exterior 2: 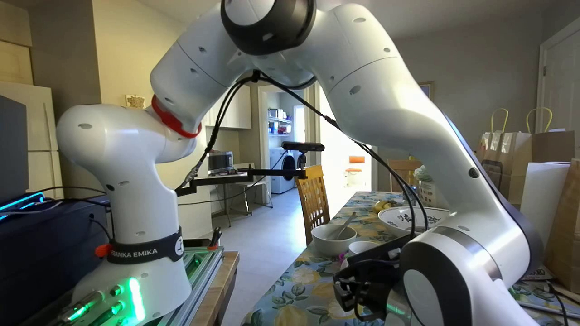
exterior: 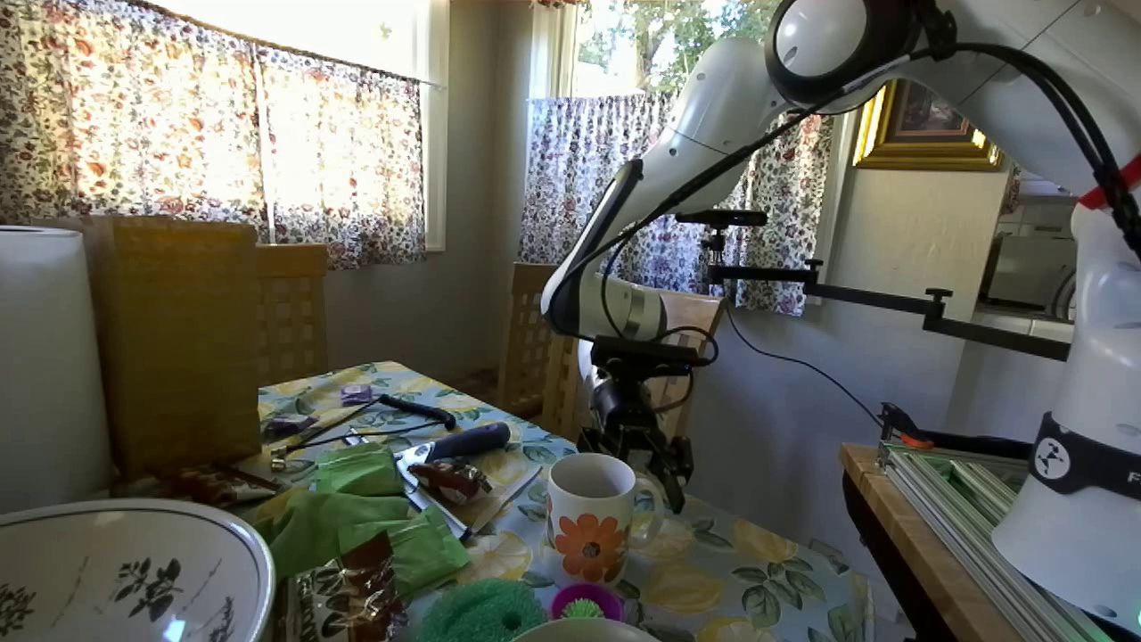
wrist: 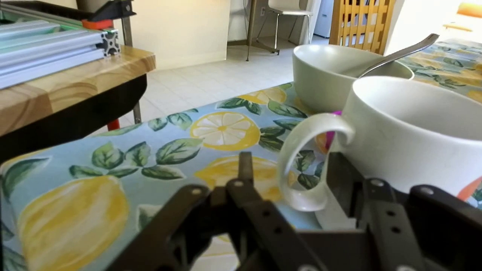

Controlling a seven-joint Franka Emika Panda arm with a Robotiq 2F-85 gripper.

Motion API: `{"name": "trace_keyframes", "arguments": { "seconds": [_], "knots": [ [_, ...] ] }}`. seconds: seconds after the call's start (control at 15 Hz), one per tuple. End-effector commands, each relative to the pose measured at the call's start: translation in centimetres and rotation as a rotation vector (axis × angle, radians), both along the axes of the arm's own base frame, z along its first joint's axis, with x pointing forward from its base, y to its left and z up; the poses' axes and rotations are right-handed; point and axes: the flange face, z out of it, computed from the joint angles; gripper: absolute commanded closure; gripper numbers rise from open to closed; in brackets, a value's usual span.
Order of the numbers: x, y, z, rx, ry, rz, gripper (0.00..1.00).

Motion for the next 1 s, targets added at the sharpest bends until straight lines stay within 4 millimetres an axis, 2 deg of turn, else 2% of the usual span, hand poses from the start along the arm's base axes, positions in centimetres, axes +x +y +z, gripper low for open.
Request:
{"name": "trace_keyframes", "arguments": {
  "seconds": [0.0,0.6,0.73,0.8,0.87,0.93],
  "knots": [
    [0.03,0.04,-0.33,0.006,0.026,-0.021,0.42],
    [-0.16,0.15,-0.33,0.009,0.040,-0.036,0.46],
    [-0.08,0.19,-0.29,0.012,0.039,-0.044,0.50],
    [-0.05,0.21,-0.27,0.013,0.038,-0.047,0.55],
    [-0.06,0.28,-0.23,0.014,0.038,-0.051,0.53],
    [-0.03,0.30,-0.22,0.014,0.038,-0.053,0.58]
  ]
}}
